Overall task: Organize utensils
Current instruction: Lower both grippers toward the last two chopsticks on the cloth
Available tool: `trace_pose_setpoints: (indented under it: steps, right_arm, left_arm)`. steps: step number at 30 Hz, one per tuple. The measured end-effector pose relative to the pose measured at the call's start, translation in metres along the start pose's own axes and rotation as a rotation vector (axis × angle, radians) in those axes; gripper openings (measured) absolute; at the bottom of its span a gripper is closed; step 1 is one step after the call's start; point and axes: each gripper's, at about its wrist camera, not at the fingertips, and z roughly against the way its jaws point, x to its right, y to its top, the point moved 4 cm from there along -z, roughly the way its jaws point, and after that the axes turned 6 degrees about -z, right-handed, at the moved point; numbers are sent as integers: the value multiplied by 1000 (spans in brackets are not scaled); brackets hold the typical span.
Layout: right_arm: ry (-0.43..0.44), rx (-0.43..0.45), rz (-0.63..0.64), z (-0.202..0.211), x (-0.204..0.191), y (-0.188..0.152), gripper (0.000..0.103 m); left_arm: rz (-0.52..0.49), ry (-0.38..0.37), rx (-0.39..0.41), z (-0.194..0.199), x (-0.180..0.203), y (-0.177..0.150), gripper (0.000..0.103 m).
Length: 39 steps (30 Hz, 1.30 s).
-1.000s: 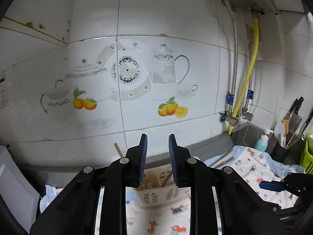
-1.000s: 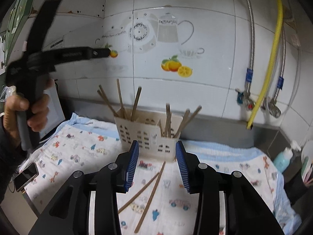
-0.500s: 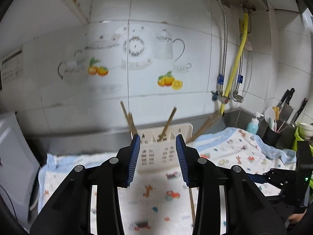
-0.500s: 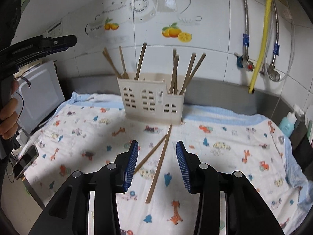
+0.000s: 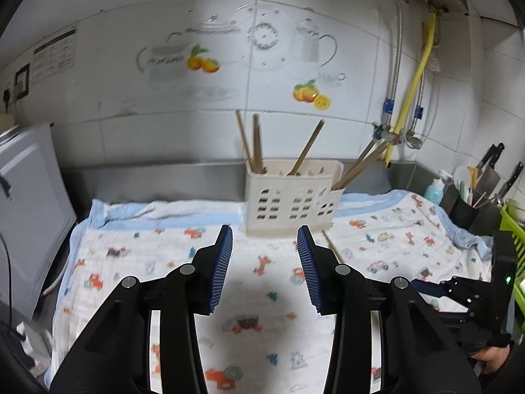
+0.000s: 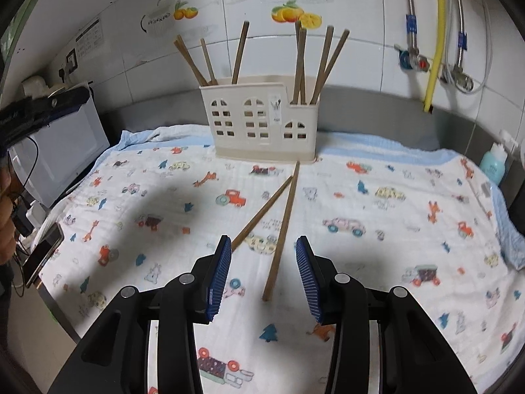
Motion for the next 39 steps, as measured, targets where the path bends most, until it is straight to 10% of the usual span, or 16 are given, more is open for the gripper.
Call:
trace_pose_setpoints:
  steps: [39]
  right_arm:
    - [-15, -115, -107, -58, 12, -32, 19]
  left_arm:
    - [90, 60, -129, -1, -23, -74, 47]
